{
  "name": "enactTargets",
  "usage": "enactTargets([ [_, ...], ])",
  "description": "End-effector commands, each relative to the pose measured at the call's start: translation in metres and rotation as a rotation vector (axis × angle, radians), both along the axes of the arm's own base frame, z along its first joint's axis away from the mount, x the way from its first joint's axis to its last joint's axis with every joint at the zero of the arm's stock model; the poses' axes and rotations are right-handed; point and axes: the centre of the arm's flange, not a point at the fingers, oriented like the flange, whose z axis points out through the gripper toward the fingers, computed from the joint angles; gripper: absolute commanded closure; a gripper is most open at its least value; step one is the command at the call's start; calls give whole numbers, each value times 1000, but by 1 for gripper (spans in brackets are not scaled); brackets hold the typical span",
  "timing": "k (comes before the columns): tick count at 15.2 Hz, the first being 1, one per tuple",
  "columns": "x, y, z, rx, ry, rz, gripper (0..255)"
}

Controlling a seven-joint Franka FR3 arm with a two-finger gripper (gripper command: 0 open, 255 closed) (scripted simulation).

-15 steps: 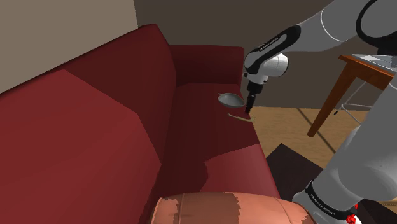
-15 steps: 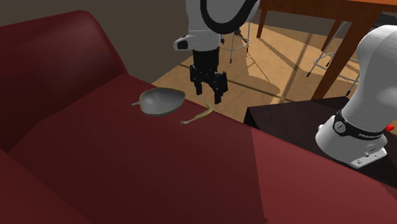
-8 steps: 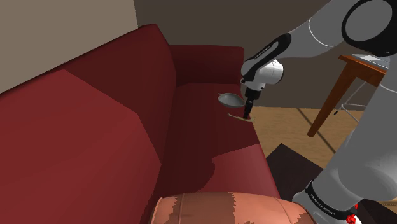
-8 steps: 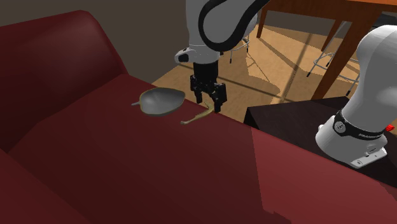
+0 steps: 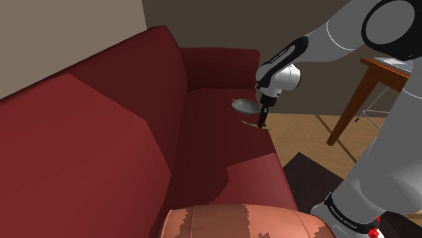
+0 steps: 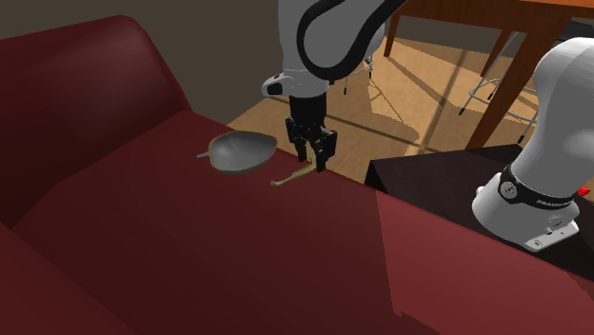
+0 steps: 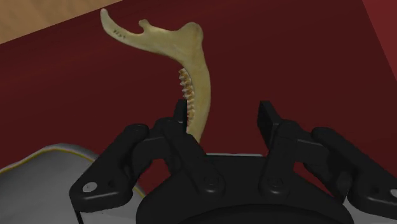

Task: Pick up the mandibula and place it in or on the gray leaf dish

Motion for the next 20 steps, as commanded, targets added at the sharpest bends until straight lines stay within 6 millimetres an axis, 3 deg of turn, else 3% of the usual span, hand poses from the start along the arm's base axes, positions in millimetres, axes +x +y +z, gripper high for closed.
enactTargets([
  [1, 0, 0, 0, 0, 0, 0, 255],
  [9, 0, 0, 0, 0, 0, 0, 255],
  [10, 0, 0, 0, 0, 0, 0, 0],
  [12, 27, 2, 10, -86, 52, -143, 0],
  [13, 30, 2, 11, -95, 58, -158, 0],
  [20, 27, 8, -29, -95, 58, -158, 0],
])
